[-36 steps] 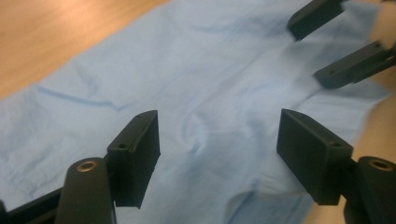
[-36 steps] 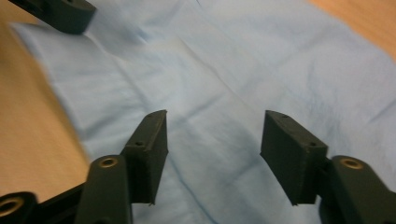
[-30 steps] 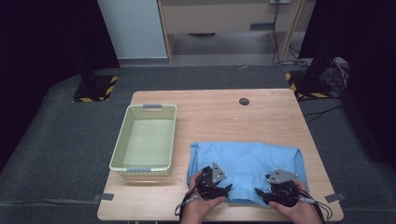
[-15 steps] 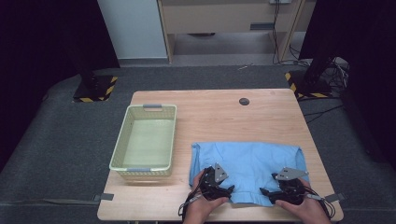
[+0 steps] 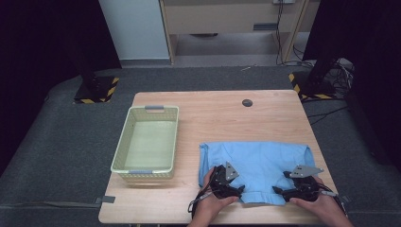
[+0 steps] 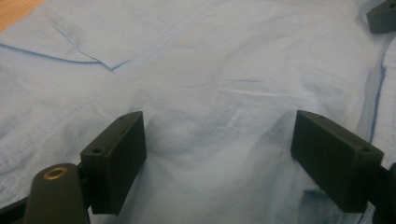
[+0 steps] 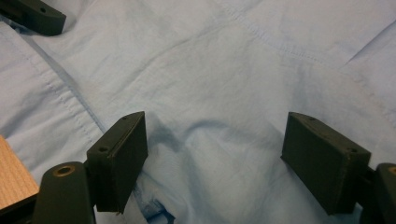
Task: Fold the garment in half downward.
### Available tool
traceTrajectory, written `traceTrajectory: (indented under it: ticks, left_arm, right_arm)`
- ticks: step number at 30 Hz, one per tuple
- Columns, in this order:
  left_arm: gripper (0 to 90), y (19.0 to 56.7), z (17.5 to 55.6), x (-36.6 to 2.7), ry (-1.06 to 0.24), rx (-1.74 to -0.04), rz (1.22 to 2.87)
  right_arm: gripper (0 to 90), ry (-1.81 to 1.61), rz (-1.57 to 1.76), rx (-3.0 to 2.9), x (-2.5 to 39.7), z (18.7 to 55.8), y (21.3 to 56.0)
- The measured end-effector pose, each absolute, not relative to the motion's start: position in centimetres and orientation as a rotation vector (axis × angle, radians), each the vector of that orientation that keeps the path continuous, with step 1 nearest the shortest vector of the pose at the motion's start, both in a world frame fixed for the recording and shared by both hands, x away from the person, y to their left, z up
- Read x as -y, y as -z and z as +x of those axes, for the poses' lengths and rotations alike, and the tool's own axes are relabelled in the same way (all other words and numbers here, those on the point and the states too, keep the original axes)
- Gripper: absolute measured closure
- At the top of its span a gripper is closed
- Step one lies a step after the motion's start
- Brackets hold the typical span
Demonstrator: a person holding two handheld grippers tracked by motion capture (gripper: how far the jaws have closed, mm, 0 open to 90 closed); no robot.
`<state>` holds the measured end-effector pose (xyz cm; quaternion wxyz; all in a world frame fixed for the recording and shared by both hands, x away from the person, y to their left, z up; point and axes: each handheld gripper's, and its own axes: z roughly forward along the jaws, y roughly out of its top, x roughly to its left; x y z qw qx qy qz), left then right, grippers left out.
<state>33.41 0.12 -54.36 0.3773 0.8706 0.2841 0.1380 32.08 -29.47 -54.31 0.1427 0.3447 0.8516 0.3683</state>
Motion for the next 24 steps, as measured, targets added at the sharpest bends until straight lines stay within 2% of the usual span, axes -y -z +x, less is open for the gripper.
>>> traceTrajectory:
  ticks: [18,21,24]
  left_arm:
    - [13.2,54.4,33.8,0.8,-0.331,-0.693,2.239]
    - [9.3,54.3,34.1,0.9,-0.308,-0.666,2.257]
    - [9.2,53.9,34.5,0.8,-0.261,-0.653,2.282]
  right_arm:
    - [22.0,-1.052,0.982,-2.482,30.6,32.7,54.2]
    - [16.4,-1.049,0.994,-2.504,30.5,32.9,54.0]
    - [10.6,-1.045,1.019,-2.537,30.1,33.1,53.6]
